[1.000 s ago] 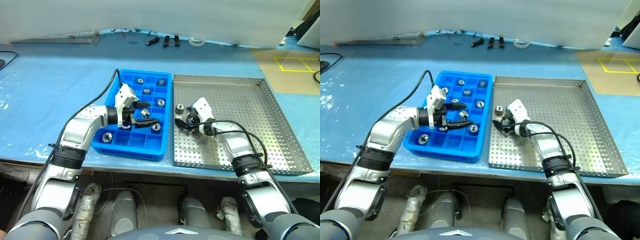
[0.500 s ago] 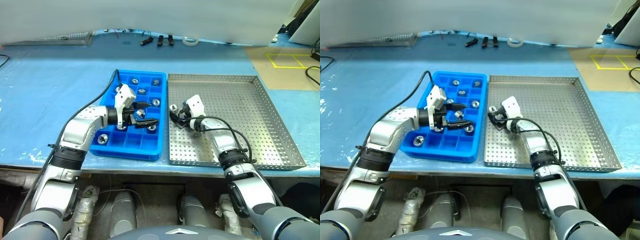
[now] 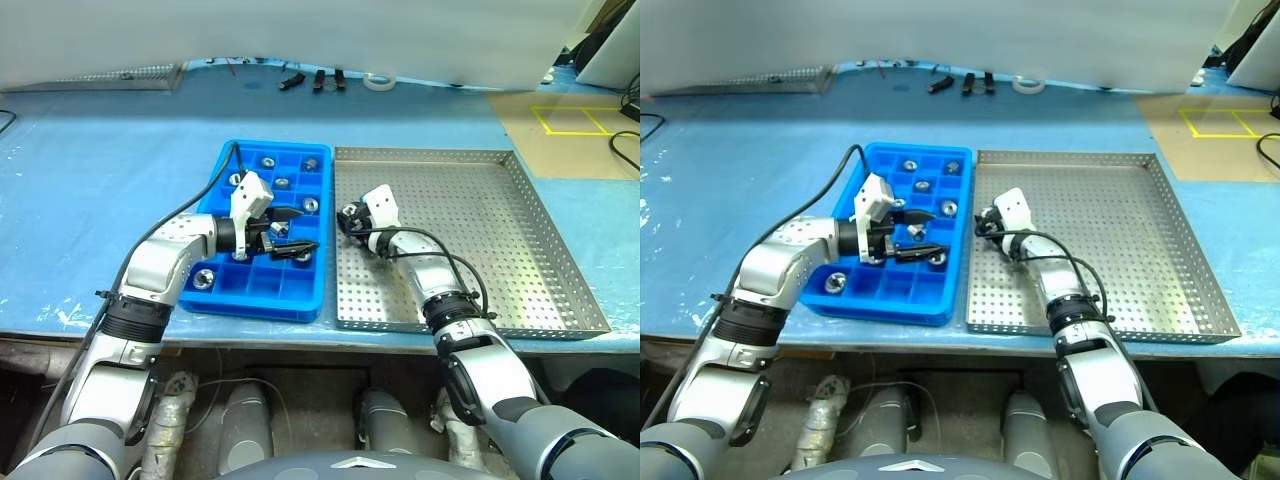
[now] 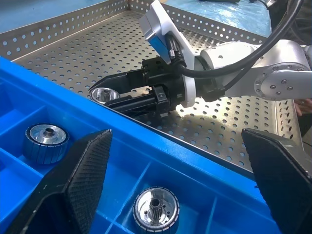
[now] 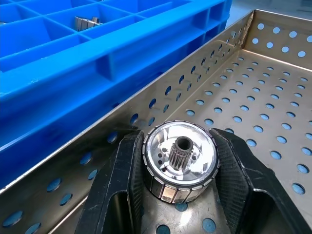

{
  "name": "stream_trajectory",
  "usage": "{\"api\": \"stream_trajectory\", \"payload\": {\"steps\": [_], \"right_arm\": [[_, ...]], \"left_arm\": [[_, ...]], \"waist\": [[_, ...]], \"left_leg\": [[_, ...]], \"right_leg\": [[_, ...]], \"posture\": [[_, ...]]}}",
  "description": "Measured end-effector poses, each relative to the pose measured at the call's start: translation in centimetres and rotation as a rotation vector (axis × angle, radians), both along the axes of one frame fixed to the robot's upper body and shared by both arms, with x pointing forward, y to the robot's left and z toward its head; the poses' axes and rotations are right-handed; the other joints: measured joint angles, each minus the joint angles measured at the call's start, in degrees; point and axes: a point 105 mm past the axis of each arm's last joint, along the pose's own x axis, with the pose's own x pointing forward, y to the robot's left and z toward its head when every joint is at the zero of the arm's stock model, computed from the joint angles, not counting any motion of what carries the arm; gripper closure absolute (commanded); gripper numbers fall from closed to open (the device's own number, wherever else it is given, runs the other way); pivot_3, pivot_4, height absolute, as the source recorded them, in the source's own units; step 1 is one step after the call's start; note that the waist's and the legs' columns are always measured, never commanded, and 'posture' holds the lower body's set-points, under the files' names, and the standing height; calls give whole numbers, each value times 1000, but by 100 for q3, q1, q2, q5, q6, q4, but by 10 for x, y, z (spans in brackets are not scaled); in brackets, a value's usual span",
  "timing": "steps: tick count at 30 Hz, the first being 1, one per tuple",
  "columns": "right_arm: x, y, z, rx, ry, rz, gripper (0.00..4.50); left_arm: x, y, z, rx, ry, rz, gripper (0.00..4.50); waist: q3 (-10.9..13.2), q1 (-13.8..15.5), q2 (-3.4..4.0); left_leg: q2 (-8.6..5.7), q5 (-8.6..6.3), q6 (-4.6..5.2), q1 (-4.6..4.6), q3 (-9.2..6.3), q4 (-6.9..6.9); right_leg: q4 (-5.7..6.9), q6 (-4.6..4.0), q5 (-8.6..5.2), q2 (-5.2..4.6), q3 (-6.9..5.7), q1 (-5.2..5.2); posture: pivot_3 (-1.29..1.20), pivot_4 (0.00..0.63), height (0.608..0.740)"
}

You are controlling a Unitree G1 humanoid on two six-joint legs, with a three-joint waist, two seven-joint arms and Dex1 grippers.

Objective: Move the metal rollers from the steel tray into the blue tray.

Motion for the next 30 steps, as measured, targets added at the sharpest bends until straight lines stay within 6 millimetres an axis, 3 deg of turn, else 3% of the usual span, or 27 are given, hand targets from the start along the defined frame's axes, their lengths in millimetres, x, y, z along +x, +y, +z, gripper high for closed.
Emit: {"api": "stream_trajectory", "payload": {"steps": [8, 17, 21, 24, 30], "right_arm": [[-1, -4, 7, -16, -26, 15, 2821], [-21, -18, 68, -101, -146, 186, 2821], [-52, 10, 84, -121, -114, 452, 2821], [-72, 32, 80, -125, -47, 637, 2821], [-87, 68, 78, -140, 32, 859, 2821]], "left_arm": [[-2, -1, 0, -1, 6, -15, 0], [-6, 6, 1, 15, 17, -59, 0], [-14, 25, 7, 50, -15, -32, 0], [-25, 43, 6, 84, -27, 5, 0], [-56, 77, -5, 112, 15, 149, 0]], "waist": [[1, 17, 0], [3, 84, -3], [3, 77, -3], [3, 185, -2], [5, 527, -3]], "left_leg": [[-3, 0, 0, -2, 0, -7], [-7, 1, 0, -2, 0, -31], [5, 3, -5, 2, -1, -46], [10, 7, -11, 2, -6, -57], [12, 10, -18, -6, -17, -61]], "right_leg": [[-9, 0, 0, -1, -1, 0], [-35, 0, 0, 0, -4, 2], [-40, -8, -5, 10, -9, 1], [-39, -21, -13, 12, -21, 0], [-35, -26, -16, 8, -37, -2]], "posture": [[-49, 150, 740], [27, 150, 740], [140, 150, 740], [230, 150, 740], [380, 150, 740]]}}
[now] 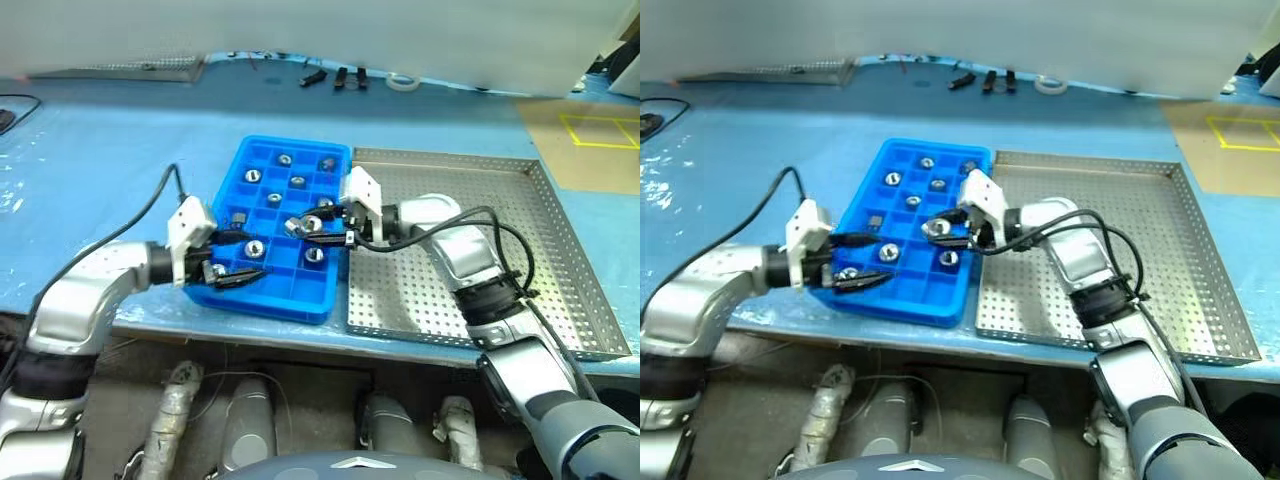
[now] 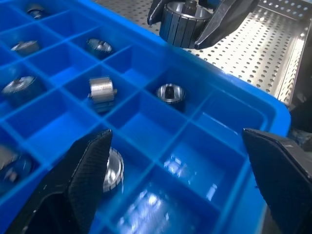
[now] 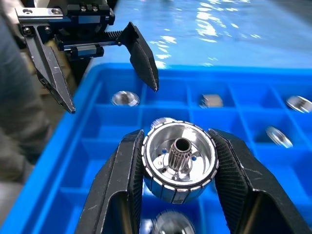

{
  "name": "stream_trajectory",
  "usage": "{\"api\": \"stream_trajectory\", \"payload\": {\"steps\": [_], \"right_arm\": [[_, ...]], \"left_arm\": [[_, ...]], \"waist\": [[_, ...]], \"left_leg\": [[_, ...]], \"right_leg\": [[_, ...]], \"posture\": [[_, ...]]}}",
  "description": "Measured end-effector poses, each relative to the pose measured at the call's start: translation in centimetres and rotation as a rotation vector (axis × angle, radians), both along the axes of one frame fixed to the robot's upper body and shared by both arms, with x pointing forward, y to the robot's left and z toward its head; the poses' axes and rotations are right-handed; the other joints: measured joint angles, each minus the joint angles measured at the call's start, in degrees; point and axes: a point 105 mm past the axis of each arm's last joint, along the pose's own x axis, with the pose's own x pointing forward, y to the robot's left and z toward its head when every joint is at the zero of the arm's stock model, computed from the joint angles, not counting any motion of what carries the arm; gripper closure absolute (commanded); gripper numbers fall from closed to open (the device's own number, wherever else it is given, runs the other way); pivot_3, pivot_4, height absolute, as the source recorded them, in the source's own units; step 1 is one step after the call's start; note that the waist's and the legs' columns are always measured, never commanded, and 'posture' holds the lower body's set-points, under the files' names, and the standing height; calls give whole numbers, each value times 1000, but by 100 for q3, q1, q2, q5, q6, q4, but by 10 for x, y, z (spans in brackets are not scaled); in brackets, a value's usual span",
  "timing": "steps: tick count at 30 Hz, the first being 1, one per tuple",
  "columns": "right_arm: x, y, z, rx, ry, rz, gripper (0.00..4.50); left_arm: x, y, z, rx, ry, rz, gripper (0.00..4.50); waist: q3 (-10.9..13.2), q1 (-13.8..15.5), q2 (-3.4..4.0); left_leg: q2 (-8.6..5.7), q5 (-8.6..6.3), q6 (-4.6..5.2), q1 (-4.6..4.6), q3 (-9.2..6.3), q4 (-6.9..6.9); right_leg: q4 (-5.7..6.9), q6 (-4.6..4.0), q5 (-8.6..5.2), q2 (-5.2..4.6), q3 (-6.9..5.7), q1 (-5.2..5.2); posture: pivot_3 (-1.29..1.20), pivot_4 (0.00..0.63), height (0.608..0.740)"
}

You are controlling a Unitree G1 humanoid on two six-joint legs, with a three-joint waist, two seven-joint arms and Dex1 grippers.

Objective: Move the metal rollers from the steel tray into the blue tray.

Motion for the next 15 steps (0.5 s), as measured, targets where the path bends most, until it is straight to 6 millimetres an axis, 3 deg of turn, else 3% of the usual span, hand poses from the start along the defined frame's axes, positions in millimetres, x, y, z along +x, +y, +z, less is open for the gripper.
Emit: {"api": "stream_trajectory", "payload": {"steps": [7, 15], "right_arm": [[-8, 20, -26, -62, 122, 97, 2821], [-11, 11, -43, -171, 137, 107, 2821]], "left_arm": [[-27, 7, -9, -6, 44, 93, 0], [-31, 5, -3, -21, 30, 116, 0]], "waist": [[1, 454, 0], [1, 680, 0]], "left_leg": [[-4, 0, -3, -2, -15, -3], [-3, 9, -18, 1, -18, -15]], "right_leg": [[4, 2, -3, -8, 7, 6], [11, 4, -3, 0, 25, 0]], "posture": [[461, 150, 740], [435, 150, 740]]}}
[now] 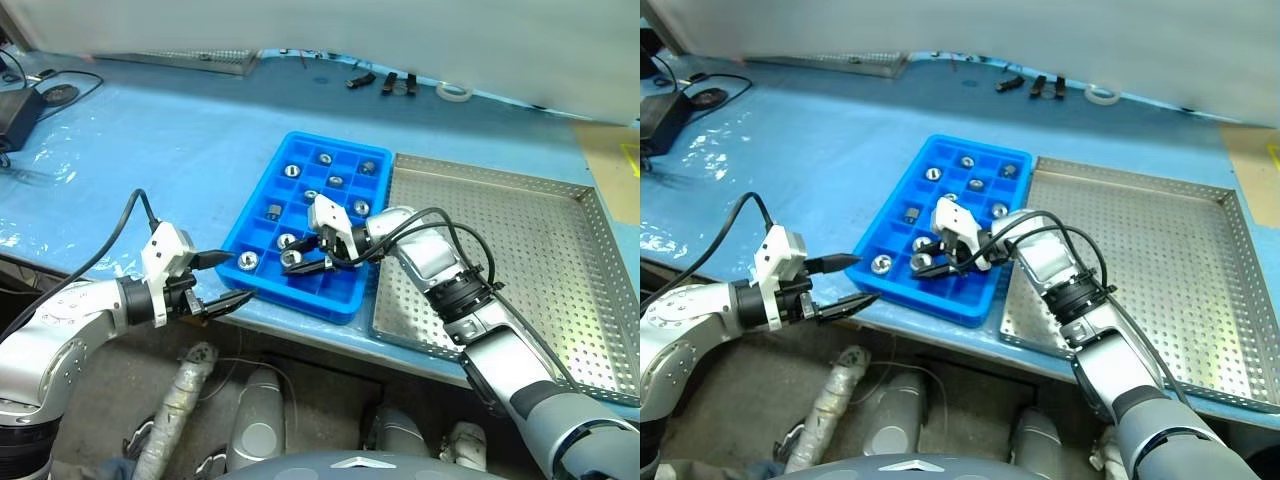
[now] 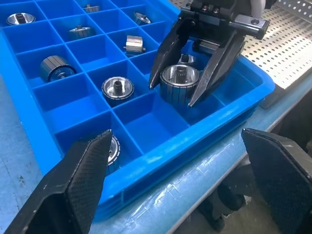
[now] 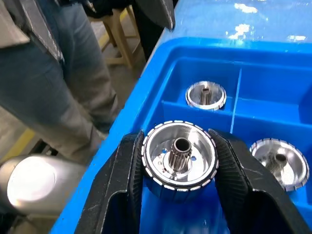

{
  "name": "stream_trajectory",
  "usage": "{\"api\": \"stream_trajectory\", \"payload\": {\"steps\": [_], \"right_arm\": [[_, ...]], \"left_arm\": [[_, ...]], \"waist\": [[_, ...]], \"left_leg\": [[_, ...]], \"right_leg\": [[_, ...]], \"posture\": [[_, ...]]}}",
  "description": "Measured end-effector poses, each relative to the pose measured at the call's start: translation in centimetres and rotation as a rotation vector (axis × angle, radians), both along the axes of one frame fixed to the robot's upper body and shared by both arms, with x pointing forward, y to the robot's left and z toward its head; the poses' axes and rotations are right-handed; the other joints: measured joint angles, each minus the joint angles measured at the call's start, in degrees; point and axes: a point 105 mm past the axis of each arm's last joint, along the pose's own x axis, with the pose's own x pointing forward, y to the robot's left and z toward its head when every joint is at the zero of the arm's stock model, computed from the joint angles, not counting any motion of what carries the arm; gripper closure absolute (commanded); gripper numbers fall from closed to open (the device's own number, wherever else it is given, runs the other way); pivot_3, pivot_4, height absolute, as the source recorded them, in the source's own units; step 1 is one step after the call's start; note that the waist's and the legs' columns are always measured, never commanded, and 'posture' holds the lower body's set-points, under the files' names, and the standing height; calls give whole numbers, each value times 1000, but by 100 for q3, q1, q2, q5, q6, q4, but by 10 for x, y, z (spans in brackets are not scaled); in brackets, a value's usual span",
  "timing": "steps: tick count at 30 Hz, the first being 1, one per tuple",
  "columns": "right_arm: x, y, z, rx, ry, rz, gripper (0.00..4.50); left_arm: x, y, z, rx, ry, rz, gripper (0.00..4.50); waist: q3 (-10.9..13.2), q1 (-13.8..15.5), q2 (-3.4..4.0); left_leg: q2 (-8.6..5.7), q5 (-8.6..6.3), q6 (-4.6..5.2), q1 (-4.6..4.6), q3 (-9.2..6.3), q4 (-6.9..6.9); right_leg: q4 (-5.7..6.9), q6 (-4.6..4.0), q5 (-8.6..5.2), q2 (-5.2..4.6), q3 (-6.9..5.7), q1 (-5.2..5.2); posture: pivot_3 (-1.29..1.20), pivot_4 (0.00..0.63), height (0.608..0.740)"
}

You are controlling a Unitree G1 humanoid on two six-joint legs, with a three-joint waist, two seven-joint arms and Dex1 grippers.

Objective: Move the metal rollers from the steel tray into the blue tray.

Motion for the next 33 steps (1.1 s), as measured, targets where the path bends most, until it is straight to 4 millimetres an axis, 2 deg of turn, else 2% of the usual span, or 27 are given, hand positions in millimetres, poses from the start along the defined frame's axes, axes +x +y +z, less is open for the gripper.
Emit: {"api": "stream_trajectory", "payload": {"steps": [3, 11, 12, 18, 22, 26, 28, 30, 33], "right_arm": [[-1, -4, -6, -21, -2, 5, 2821], [0, -7, -5, -28, -31, 9, 155], [1, -8, -4, -31, -38, 1, 44], [4, -8, 0, -25, -74, -20, 44], [15, -20, 20, 18, -134, -99, 44], [41, -56, 68, 109, -275, -312, 44], [45, -75, 85, 129, -340, -402, 44], [42, -98, 88, 135, -361, -498, 44], [33, -132, 66, 114, -308, -670, 44]], "left_arm": [[1, -2, 1, 3, -3, -8, 0], [7, -9, 6, -1, -15, -40, 0], [8, -9, 6, 1, -13, -43, 0], [17, -10, 9, 4, -11, -72, 0], [32, -14, 15, 9, -41, -103, 0], [61, -29, 25, -10, -95, -146, 0], [73, -40, 27, -22, -116, -173, 0], [84, -51, 27, -28, -128, -206, 0], [99, -71, 28, -42, -139, -265, 0]], "waist": [[0, 36, 0], [-1, 29, -1], [-1, 23, -2], [-1, -53, -1], [-1, -131, -1], [-2, -222, -2], [-5, -303, -8], [-10, -423, -16], [-10, -575, -16]], "left_leg": [[2, 3, -5, 0, 0, 0], [5, 8, -13, 0, -1, 7], [5, 8, -13, 0, -1, 11], [5, 10, -15, -1, -1, 19], [3, 12, -18, 1, -1, 35], [-1, 19, -27, 5, -1, 44], [-3, 25, -37, 6, 1, 48], [-4, 30, -45, 5, 1, 51], [-4, 29, -41, 1, 1, 47]], "right_leg": [[2, 0, 0, 7, 4, -6], [19, -1, 0, 14, 11, -13], [21, -1, 0, 14, 11, -13], [32, -1, 1, 15, 10, -14], [47, 0, 2, 14, 13, -11], [51, 2, 9, 14, 14, 4], [46, 6, 12, 13, 16, 8], [39, 8, 13, 14, 15, 15], [37, 12, 15, 16, 15, 10]], "posture": [[426, 150, 740], [378, 150, 740], [367, 150, 740], [284, 150, 740], [184, 150, 740], [49, 150, 740], [-18, 150, 740], [-54, 150, 740], [-122, 150, 740]]}}
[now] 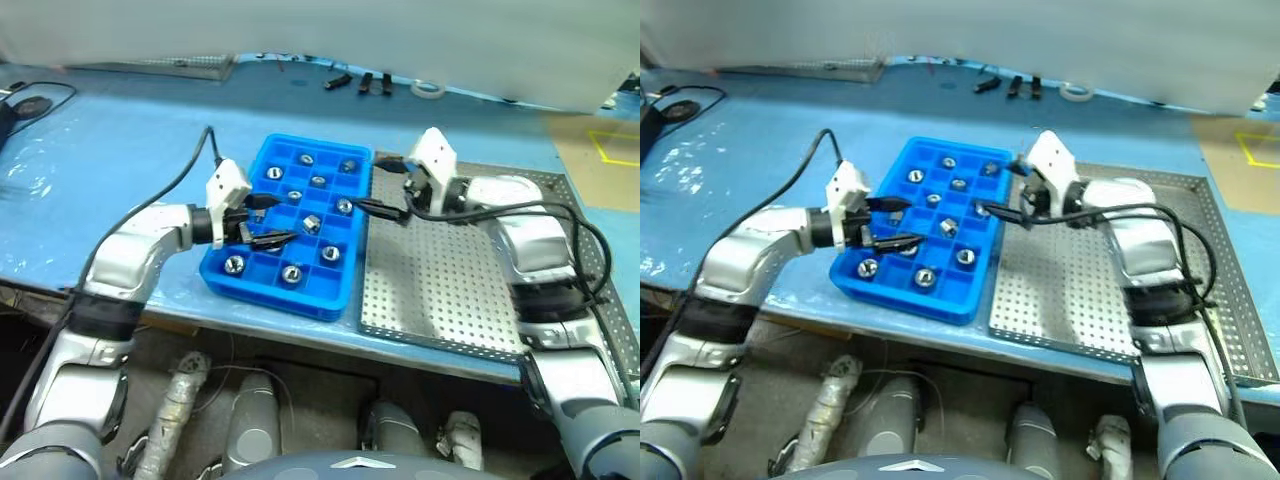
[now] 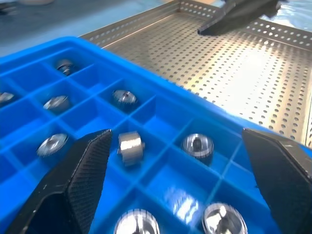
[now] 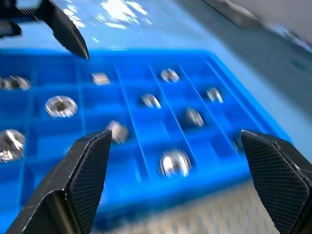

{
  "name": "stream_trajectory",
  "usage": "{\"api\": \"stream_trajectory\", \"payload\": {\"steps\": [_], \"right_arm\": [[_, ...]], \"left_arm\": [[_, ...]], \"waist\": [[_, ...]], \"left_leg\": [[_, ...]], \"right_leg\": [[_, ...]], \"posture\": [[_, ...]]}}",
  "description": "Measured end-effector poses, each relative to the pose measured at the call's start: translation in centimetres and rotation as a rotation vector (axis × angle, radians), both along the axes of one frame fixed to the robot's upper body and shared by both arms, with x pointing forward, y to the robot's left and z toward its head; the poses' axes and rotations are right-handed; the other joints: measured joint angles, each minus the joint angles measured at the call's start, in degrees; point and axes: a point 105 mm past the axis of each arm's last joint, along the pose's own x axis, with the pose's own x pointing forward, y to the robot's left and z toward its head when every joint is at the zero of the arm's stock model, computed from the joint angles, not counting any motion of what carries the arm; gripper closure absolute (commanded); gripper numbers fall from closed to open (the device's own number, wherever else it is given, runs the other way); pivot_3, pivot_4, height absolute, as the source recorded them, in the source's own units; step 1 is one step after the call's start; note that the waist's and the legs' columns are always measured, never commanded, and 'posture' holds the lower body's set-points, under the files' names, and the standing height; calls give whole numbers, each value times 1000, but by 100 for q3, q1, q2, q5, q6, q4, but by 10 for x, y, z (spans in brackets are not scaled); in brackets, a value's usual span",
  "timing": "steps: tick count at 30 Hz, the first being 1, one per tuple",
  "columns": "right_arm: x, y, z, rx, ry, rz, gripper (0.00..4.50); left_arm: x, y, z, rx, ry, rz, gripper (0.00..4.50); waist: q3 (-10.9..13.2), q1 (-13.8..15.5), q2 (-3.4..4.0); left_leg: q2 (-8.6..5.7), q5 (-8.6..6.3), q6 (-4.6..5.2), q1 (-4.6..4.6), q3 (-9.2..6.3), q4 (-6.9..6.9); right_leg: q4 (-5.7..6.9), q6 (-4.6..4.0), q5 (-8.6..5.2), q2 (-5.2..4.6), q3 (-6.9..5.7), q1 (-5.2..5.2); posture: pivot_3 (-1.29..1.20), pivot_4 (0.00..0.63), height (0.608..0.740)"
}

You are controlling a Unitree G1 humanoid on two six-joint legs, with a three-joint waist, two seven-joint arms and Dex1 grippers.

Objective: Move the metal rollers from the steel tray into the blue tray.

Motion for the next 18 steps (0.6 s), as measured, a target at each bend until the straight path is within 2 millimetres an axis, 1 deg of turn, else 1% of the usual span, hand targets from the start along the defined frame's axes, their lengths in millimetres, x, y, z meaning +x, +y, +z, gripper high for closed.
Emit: {"api": "stream_trajectory", "payload": {"steps": [2, 4, 6, 7, 10, 13, 15, 18], "right_arm": [[-13, -18, -14, 12, 45, -82, 44], [-22, -27, -18, 34, 56, -137, 44], [-30, -41, -19, 56, 36, -223, 44], [-32, -50, -21, 65, 34, -276, 44], [-38, -63, -26, 107, 23, -378, 44], [-41, -61, -27, 164, 12, -418, 44], [-43, -56, -27, 194, 3, -431, 44], [-42, -55, -28, 203, 2, -444, 44]], "left_arm": [[5, -14, 0, 4, -8, -56, 0], [8, -23, -1, 8, -10, -98, 0], [10, -35, 0, 4, -12, -146, 0], [11, -39, 0, 0, -14, -164, 0], [10, -41, -5, 6, 1, -199, 0], [7, -47, -11, 21, 12, -239, 0], [5, -47, -12, 26, 17, -250, 0], [5, -46, -13, 32, 19, -254, 0]], "waist": [[0, -109, 0], [0, -267, 1], [0, -360, 1], [0, -400, 1], [0, -500, 1], [0, -521, 1], [-1, -519, 2], [-1, -500, 3]], "left_leg": [[0, -5, 9, 1, 2, -1], [3, -9, 14, 6, 12, -1], [4, -10, 16, 10, 14, -2], [4, -11, 19, 12, 17, -2], [4, -20, 34, 22, 25, 0], [4, -22, 37, 24, 26, 3], [3, -22, 37, 25, 26, 3], [-2, -23, 39, 24, 26, 3]], "right_leg": [[-2, 1, 1, 0, 0, -2], [-3, -3, -1, 2, -1, -8], [-5, -5, -3, 1, 0, -7], [-6, -5, -3, 0, 0, -7], [-6, -6, -3, -1, 1, -7], [-2, -9, -1, -3, 1, -6], [-1, -11, 0, -5, 1, -6], [-2, -11, 0, -13, 0, -3]], "posture": [[-156, 150, 740], [-186, 150, 740], [-203, 150, 740], [-207, 150, 740], [-222, 150, 740], [-229, 150, 740], [-223, 150, 740], [-214, 150, 740]]}}
